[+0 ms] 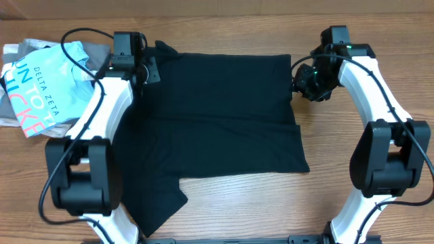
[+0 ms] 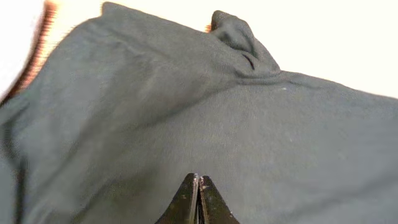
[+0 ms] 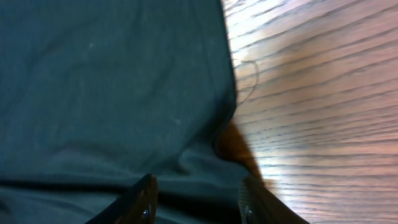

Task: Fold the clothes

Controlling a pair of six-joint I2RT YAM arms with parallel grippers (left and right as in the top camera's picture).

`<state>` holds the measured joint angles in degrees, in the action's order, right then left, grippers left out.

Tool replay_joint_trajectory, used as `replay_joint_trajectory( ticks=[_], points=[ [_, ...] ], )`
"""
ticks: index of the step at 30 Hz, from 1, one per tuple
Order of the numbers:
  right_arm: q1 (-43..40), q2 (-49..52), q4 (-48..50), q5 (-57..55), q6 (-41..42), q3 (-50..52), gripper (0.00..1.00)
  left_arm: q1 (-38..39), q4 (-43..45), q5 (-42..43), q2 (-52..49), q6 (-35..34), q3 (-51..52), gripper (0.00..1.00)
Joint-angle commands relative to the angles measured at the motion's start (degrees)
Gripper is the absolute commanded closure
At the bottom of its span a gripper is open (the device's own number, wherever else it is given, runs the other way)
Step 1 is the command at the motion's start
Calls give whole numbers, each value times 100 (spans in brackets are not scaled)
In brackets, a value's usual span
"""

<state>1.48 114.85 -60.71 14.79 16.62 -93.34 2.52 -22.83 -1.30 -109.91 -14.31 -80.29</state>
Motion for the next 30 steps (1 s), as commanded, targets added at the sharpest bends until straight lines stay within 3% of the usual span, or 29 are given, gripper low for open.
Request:
replay_joint_trajectory(
  ticks=[1,10,30],
  points=[
    [146,9,-52,33,-15,-111,55,-31,302,-111,-446,210,-57,96],
    [369,9,-710,31,273,-111,59,-136,1080,-468,-1032,365,-57,94],
    [688,9,-1462,31,293,-79,59,-573,1805,-160,-1617,533,-57,96]
  ],
)
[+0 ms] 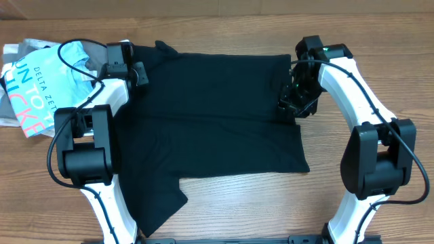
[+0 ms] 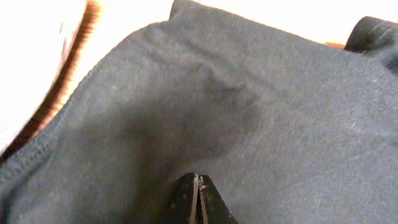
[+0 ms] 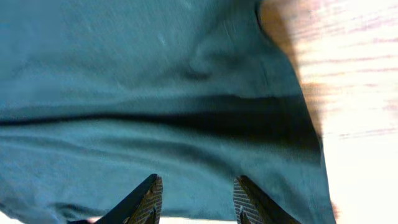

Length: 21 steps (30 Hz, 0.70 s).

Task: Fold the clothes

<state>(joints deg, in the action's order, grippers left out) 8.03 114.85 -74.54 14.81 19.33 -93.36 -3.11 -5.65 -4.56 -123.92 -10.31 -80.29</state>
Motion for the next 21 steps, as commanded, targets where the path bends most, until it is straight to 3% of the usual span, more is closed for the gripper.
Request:
replay_joint_trajectory(
  ticks=[1,13,21],
  points=[
    [33,9,-129,28,22,-76,59,-9,127,181,-256,133,-57,96],
    [33,9,-98,31,44,-76,59,-24,772,155,-800,116,-59,96],
    [33,9,-103,31,184,-76,59,-26,1403,-68,-1307,-260,-264,93]
  ],
)
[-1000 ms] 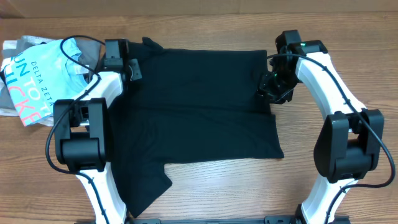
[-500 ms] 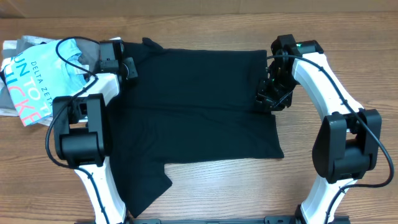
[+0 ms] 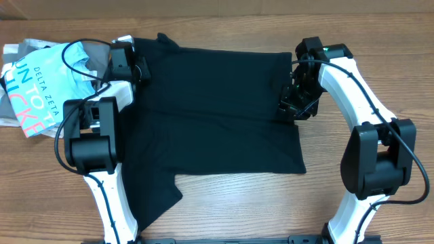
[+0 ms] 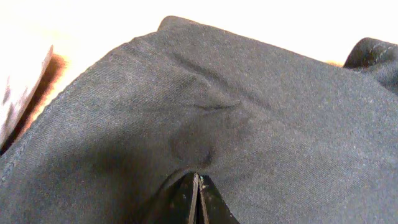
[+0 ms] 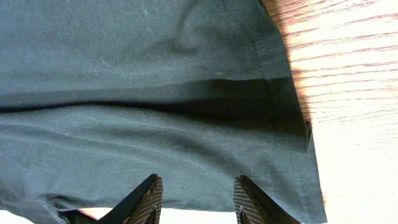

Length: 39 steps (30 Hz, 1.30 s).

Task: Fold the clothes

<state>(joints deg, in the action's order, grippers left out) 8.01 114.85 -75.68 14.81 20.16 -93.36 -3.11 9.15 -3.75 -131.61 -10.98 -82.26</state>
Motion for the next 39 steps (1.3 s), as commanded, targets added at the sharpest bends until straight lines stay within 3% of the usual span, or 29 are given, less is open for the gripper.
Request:
replay_joint_trajectory(
  ticks=[1,7,8,10,15,17,31,39],
  points=[
    [35,9,15,31,118,-76,58,-24,-186,-120,-647,-192,-256,91],
    [87,9,44,31,151,-76,59,31,-1327,-140,-570,98,-1180,72],
    [103,9,92,31,151,-76,59,48,-1558,-140,-529,170,-1366,62],
    [144,9,221,31,151,-76,65,68,-2149,-133,-407,203,-1790,43],
    [212,11,807,-131,87,-76,95,162,-3357,153,-59,199,-2581,23],
    [212,39,1049,-323,85,-76,96,208,-3700,232,90,195,-2739,1],
    [125,848,2000,-726,39,-76,96,391,-5362,546,605,175,-2822,0],
    [125,1038,2153,-787,-68,-76,96,391,-5812,1139,605,177,-2822,0]
  ],
)
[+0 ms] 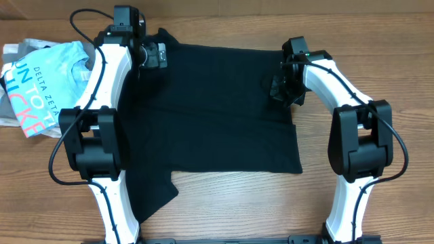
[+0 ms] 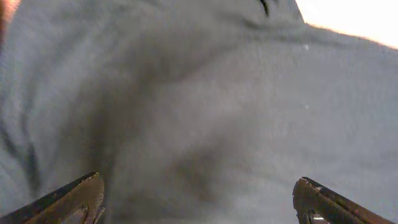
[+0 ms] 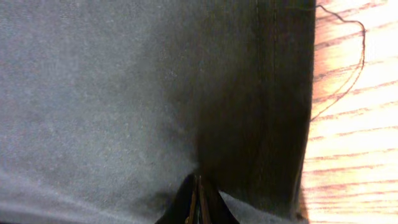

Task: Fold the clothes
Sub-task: 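Stretch the shirt flat with both grippers, then release and lift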

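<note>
A black T-shirt [image 1: 217,115] lies spread on the wooden table, with one sleeve flap at the lower left [image 1: 152,196]. My left gripper [image 1: 154,55] hovers over the shirt's upper left part. In the left wrist view it [image 2: 199,199] stands wide open, and only dark cloth [image 2: 205,112] shows between the fingers. My right gripper [image 1: 279,88] sits on the shirt's right edge. In the right wrist view it [image 3: 198,198] is shut, pinching cloth just inside the stitched hem [image 3: 280,93].
A pile of other clothes lies at the far left: a light blue printed shirt [image 1: 41,81] on top of a grey garment [image 1: 27,47]. Bare wooden table [image 1: 380,41] surrounds the shirt. A loose thread [image 3: 348,62] trails from the hem onto the wood.
My left gripper has opened and let go of the shirt's upper left cloth, and it is now further right over the shirt. The right gripper has shut on the right hem.
At first my left gripper was shut on the shirt's upper left part and the right was open by the top right corner. Then the left was at the left edge and the right open over the right edge. Now the left is open and the right holds cloth.
</note>
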Controlling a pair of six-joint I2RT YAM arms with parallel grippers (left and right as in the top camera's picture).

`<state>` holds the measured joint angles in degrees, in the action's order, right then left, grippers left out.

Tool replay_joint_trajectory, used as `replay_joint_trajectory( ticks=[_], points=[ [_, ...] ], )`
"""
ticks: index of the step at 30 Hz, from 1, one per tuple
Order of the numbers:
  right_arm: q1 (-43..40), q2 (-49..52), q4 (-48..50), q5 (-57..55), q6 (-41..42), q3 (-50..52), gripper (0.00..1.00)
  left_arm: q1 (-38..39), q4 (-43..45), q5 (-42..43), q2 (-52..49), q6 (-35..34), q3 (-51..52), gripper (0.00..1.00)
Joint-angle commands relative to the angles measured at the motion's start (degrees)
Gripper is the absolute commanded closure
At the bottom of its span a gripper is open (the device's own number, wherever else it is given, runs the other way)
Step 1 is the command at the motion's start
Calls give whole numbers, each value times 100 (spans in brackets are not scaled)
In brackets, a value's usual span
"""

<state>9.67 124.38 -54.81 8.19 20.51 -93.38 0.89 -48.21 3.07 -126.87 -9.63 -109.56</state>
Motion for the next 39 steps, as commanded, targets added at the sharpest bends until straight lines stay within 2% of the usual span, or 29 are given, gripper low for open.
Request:
replay_joint_trajectory(
  ticks=[1,15,31,32,37,39],
  points=[
    [-42,122,74,-199,-103,-74,96,-9,-125,525,131,42,-92,0],
    [-125,654,188,-1246,55,-74,96,-9,-562,581,131,46,-92,0],
    [-1325,656,409,-1067,-153,-94,96,37,-579,1202,131,389,-92,0],
    [-1342,656,404,-1067,-170,-125,96,57,-577,1202,131,391,-92,0],
    [-1377,654,164,-1099,-188,-566,78,195,-535,1200,131,592,-94,0],
    [-1397,654,-138,-1115,-184,-949,77,258,-544,1200,133,649,-111,0]
  ],
)
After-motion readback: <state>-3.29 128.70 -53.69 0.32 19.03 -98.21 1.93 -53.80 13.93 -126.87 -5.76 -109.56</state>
